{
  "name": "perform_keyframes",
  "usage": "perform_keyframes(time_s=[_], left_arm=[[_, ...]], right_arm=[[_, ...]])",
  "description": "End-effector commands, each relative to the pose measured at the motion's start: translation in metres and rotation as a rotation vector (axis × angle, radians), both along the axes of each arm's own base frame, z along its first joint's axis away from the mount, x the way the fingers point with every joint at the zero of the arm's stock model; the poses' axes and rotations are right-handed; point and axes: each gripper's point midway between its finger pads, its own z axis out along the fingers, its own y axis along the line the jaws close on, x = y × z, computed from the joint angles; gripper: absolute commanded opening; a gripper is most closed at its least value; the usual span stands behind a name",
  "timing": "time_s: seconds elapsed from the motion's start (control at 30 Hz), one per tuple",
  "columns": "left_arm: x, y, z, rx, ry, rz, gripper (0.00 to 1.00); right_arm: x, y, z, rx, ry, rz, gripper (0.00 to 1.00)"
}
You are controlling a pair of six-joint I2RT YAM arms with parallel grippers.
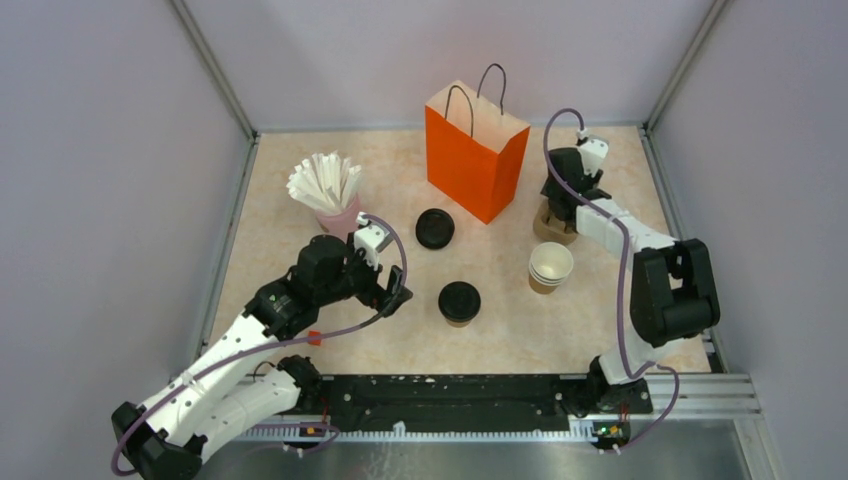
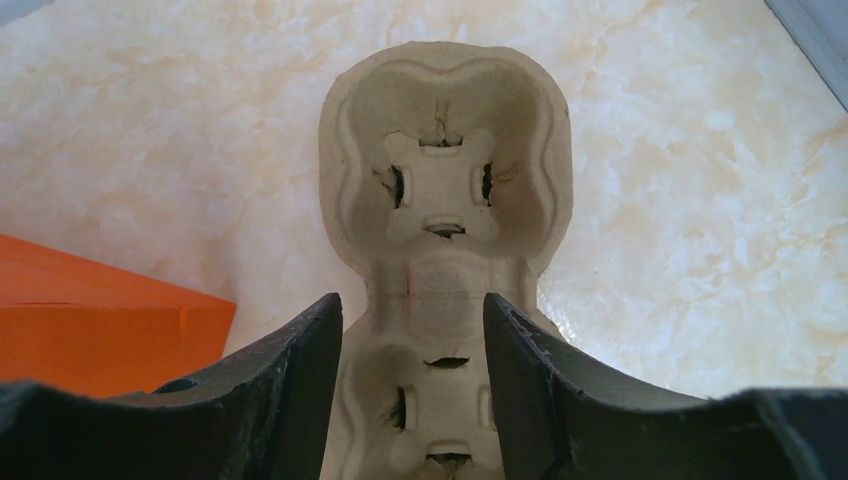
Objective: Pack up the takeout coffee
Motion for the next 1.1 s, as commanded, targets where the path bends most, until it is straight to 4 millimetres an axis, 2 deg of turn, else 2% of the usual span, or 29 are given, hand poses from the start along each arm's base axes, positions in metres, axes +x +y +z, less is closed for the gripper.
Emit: perform_keyframes(time_s=[0.0, 0.17, 0.57, 0.9, 1.0, 1.07], left_arm=[[0.003, -0.003, 0.009, -0.022, -0.046, -0.013, 0.99], [0.004, -0.002, 0.01, -0.02, -0.053, -0.004, 0.99], [0.006, 0.0, 0.009, -0.013, -0.057, 0.01, 0.99], [0.007, 0.002, 0.011, -0.013, -0.067, 0.02, 0.99], [0.007, 0.002, 0.01, -0.01, -0.062, 0.021, 0.99], [0.007, 0.002, 0.009, -0.009, -0.062, 0.02, 0.99]], right_arm=[[0.011, -0.012, 0.019, -0.013, -0.039, -0.028, 0.54], [0.013, -0.013, 0.013, 0.0, -0.033, -0.013, 0.54], [0.011, -0.009, -0.016, 0.02, 0.015, -0.005, 0.54], [0.011, -0.013, -0.016, 0.008, 0.027, -0.021, 0.57], [0.013, -0.01, -0.013, 0.018, 0.015, -0.001, 0.49], [0.011, -0.009, -0.013, 0.019, 0.024, 0.003, 0.47]])
